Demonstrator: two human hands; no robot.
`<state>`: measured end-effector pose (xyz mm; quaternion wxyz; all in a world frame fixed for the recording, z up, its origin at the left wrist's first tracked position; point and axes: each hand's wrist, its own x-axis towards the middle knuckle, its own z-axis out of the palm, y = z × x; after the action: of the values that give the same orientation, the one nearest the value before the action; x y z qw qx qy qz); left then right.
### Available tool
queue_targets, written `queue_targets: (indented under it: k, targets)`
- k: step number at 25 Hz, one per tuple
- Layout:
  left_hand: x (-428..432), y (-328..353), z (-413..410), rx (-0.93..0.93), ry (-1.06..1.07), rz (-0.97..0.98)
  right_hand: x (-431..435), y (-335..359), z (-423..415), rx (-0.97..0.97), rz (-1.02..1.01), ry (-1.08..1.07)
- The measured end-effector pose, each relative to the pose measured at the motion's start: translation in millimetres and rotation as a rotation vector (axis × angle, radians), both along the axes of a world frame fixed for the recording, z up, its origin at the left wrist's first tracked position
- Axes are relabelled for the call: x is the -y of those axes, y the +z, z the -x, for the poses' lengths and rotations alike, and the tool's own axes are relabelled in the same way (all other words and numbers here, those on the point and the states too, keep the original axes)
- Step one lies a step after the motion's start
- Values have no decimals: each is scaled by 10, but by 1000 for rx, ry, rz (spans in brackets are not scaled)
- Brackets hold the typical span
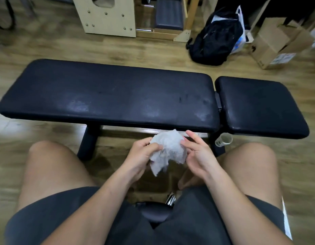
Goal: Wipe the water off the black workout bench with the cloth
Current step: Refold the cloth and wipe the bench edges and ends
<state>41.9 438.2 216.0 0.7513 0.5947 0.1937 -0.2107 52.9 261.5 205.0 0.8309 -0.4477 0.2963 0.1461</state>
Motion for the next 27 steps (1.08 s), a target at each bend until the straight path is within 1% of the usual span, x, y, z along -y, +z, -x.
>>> queue_targets:
  k: [1,3,6,8,10,12,13,14,15,17,18,19,21,24,25,26,27]
  targets:
    - [-6,37,-7,-12,29,60,8,-1,-43,-24,-52,4]
    - [-21,64,-34,-10,67,86,-20,0,-81,-25,-67,115]
    - [-84,63,-94,22,103,-4,-88,13,-71,-51,2,221]
    - [-164,33,-145,66,116,-69,-69,14,-93,-139,-33,294]
    - [-262,13,-176,118,118,-96,-82,87,-104,-169,-90,451]
    - [-373,-26,-199,168,141,-119,-135,88,-71,-106,-9,672]
    - [-431,-42,-206,193,160,-133,-182,71,-49,-70,98,757]
    - [-484,-43,-213,216,168,-152,-225,25,-29,-16,250,792]
    - [-523,-32,-220,242,165,-162,-254,-31,-18,70,463,800]
    - [-562,51,-223,320,127,-203,-265,-161,-71,308,986,837]
    - [-572,109,-223,376,97,-257,-263,-182,-107,390,1155,866]
    - [-589,175,-222,434,67,-319,-260,-182,-132,434,1208,897]
    - [-660,305,-230,527,46,-428,-244,-151,-159,437,1179,898]
    - [-841,498,-261,589,150,-586,-242,-91,-178,463,1122,775]
    - [-900,584,-280,609,172,-616,-278,-57,-151,491,1110,789]
    - [-949,684,-296,639,161,-646,-337,-39,-105,514,1055,829]
    - [-990,788,-308,663,123,-683,-407,-42,-38,524,952,875]
